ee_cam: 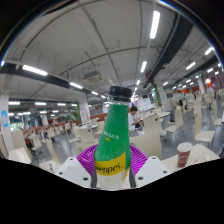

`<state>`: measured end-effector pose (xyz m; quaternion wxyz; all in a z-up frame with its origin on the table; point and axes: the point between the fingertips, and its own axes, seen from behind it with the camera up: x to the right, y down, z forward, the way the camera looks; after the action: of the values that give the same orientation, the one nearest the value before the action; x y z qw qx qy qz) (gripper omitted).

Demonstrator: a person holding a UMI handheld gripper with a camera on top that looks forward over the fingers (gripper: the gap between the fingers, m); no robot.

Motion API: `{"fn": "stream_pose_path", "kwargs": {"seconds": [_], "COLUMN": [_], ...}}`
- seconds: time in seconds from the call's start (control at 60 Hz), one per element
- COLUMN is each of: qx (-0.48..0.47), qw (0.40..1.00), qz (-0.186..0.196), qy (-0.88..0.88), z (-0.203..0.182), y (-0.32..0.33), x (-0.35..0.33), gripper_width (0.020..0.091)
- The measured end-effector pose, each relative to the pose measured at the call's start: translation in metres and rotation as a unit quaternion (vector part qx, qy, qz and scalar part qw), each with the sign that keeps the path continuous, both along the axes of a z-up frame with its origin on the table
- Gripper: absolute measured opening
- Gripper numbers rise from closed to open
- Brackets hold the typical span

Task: Pour water

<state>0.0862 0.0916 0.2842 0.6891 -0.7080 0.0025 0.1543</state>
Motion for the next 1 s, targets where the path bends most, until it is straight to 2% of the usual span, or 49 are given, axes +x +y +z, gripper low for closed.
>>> {"fn": "stream_pose_path", "kwargs": {"seconds": [0.067,0.1,0.183,0.3,0.433,0.45,0.483,0.667,0.833,0.933,0.95,1.0], "qx": [-0.012,-0.031,-0.065,-0.087,-0.107,-0.114,-0.085,-0.081,-0.114,-0.152,-0.153,-0.157], "qw": [0.996,0.993,0.986,0.978,0.975,0.974,0.979,0.98,0.977,0.974,0.975,0.976], "qz": [-0.024,-0.033,-0.048,-0.058,-0.063,-0.062,-0.069,-0.072,-0.063,-0.053,-0.052,-0.048], "qy": [-0.083,-0.106,-0.149,-0.182,-0.186,-0.185,-0.172,-0.167,-0.171,-0.158,-0.155,-0.145], "z": [-0.037,-0.072,-0.13,-0.172,-0.209,-0.217,-0.207,-0.21,-0.216,-0.223,-0.222,-0.217], "y": [-0.008,0.003,0.011,0.016,0.012,0.011,0.008,0.012,0.005,-0.006,-0.008,-0.017], "x": [0.037,0.055,0.089,0.111,0.128,0.129,0.131,0.129,0.128,0.127,0.126,0.122], "gripper_width": [0.0439,0.0443,0.0443,0.0444,0.0443,0.046,0.0458,0.0456,0.0592,0.0854,0.0869,0.0843]}}
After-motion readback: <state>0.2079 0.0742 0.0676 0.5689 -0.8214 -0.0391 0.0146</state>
